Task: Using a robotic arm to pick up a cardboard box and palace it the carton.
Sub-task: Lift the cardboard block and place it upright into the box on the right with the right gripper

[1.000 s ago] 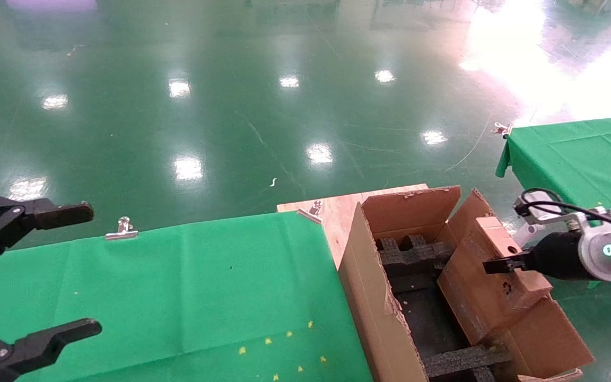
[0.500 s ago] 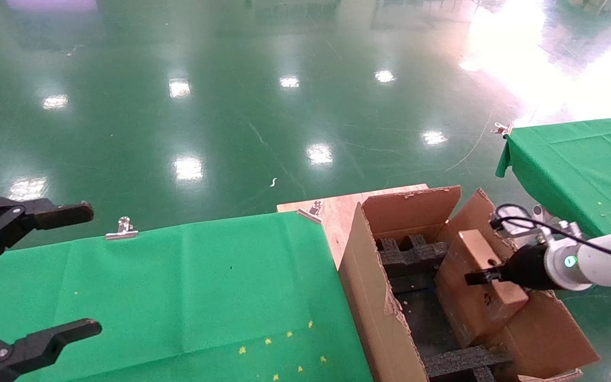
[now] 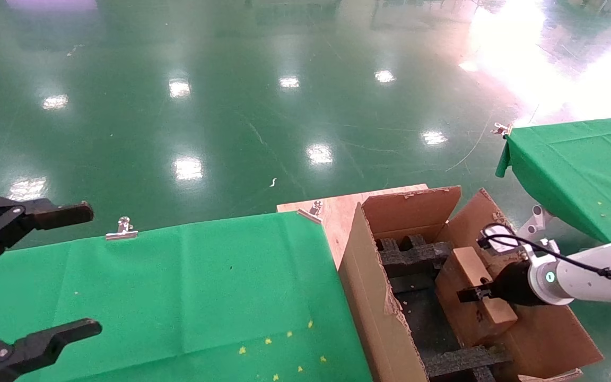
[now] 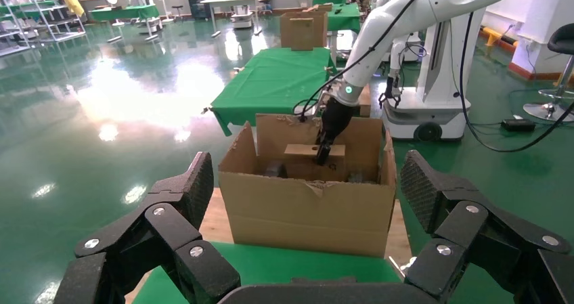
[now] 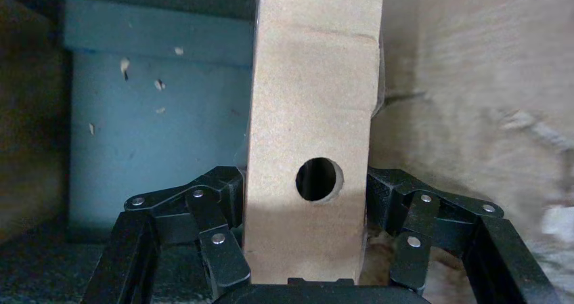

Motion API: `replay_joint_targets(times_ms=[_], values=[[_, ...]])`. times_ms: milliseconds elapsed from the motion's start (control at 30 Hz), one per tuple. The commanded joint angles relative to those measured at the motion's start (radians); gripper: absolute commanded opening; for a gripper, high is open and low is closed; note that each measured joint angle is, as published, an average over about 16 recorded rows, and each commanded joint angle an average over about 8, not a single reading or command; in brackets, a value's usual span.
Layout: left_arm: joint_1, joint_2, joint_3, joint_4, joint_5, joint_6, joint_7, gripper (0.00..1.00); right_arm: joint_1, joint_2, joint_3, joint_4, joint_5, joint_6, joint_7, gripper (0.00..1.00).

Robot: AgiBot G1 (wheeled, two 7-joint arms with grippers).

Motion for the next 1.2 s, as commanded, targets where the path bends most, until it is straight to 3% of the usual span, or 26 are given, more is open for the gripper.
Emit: replay_joint_targets(times_ms=[33, 300, 1200], values=[[0.000, 0.000, 0.000, 0.000, 0.000, 0.000, 0.000, 1.00, -0.009, -0.008, -0.001, -0.014, 0.006, 0.003, -0.009, 0.00], [0.000, 0.000, 0.000, 0.000, 0.000, 0.000, 0.000, 1.00, -0.018, -0.022, -0.002, -0.034, 0.019, 0.002, -0.022, 0.99], [0.000, 0.000, 0.000, 0.000, 0.000, 0.000, 0.000, 1.00, 0.035, 0.014, 0.017, -0.005, 0.020, -0.023, -0.034, 1.00]])
